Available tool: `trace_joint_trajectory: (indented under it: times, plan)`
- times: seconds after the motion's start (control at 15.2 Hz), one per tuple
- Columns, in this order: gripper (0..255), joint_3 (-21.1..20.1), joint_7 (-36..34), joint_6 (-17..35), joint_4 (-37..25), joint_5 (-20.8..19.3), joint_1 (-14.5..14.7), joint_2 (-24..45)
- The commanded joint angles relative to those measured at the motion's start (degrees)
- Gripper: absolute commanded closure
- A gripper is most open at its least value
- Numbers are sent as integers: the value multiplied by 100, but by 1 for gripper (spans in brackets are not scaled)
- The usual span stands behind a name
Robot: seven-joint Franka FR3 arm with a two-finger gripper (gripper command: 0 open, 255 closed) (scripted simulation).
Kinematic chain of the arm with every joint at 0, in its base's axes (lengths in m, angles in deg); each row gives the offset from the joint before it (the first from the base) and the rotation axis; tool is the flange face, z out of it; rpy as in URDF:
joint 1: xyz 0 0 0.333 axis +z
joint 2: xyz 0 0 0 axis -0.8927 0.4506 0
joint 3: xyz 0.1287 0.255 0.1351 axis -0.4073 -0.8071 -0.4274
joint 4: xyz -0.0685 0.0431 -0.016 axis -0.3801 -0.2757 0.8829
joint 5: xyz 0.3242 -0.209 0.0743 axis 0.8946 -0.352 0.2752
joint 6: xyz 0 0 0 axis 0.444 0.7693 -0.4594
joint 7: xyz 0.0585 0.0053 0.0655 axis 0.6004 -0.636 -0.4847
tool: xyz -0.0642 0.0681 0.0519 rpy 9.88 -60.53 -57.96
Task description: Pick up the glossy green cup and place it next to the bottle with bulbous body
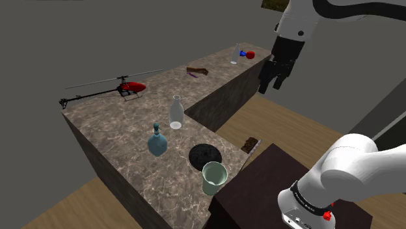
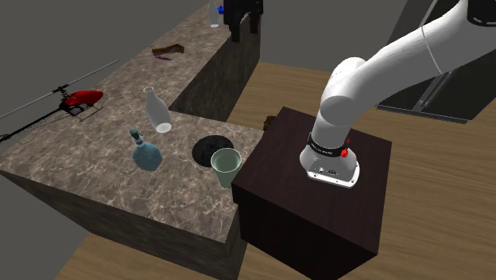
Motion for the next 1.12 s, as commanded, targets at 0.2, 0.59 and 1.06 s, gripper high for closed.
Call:
trace_joint_trajectory:
  times: [0.2,0.59,1.06]
  plan:
    - [0,9,31,562,665,100,-2,-119]
    - [0,5,126,1764,1844,347,24,-126]
    - [0,-12,334,3400,2925,772,164,397]
